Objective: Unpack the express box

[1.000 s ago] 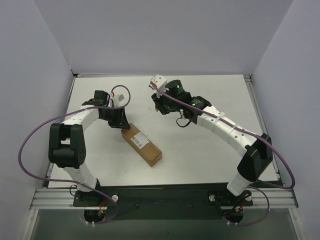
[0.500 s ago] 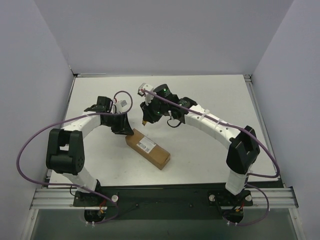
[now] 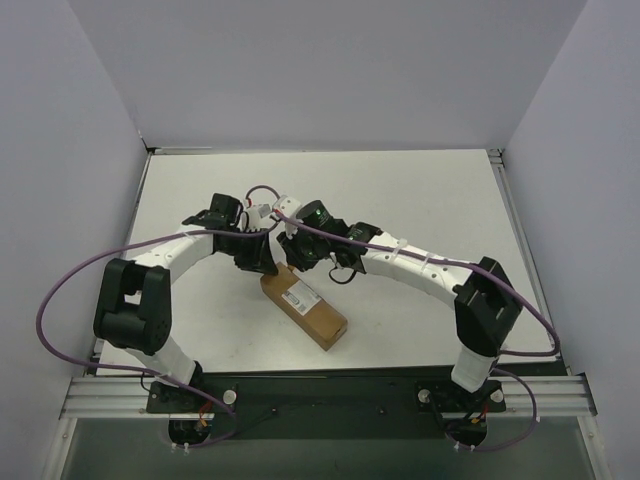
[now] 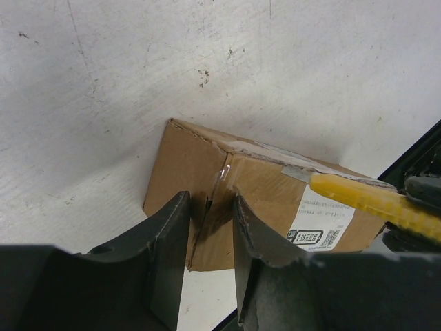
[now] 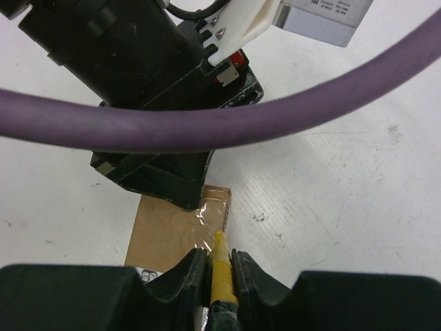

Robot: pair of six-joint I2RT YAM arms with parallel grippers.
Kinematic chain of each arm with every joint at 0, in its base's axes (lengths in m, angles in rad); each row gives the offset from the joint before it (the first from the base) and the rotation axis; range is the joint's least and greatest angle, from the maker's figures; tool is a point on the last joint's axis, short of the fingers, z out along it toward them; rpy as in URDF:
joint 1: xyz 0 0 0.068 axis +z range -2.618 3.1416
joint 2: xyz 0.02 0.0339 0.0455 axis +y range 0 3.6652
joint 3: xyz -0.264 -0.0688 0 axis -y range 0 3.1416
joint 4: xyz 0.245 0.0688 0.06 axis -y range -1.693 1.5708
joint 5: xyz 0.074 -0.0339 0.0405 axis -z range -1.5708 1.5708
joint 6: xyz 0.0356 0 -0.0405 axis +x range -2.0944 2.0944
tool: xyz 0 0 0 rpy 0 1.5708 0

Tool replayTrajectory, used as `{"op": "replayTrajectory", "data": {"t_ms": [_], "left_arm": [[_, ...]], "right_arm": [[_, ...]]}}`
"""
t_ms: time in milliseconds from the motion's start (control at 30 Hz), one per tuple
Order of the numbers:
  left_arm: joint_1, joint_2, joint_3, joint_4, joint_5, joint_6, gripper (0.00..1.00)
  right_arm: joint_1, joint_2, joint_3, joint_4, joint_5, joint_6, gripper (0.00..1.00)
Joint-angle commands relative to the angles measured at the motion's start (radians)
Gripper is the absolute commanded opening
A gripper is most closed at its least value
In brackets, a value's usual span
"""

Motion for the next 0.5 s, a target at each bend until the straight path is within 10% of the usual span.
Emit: {"op": "replayTrajectory", "data": {"t_ms": [0,467], "left_arm": [[-0.036,0.034,-0.057,-0.065,-0.165,0.039,0.37],[-0.049,0.034,-0.068,-0.049,-0.193,0.038,0.36]], "right_arm": [[0.022,-0.094,-0.034,0.056,0.096,0.027,0.00],[0.042,-0.114,-0.077,0.079,0.124,0.003,0.00]]}}
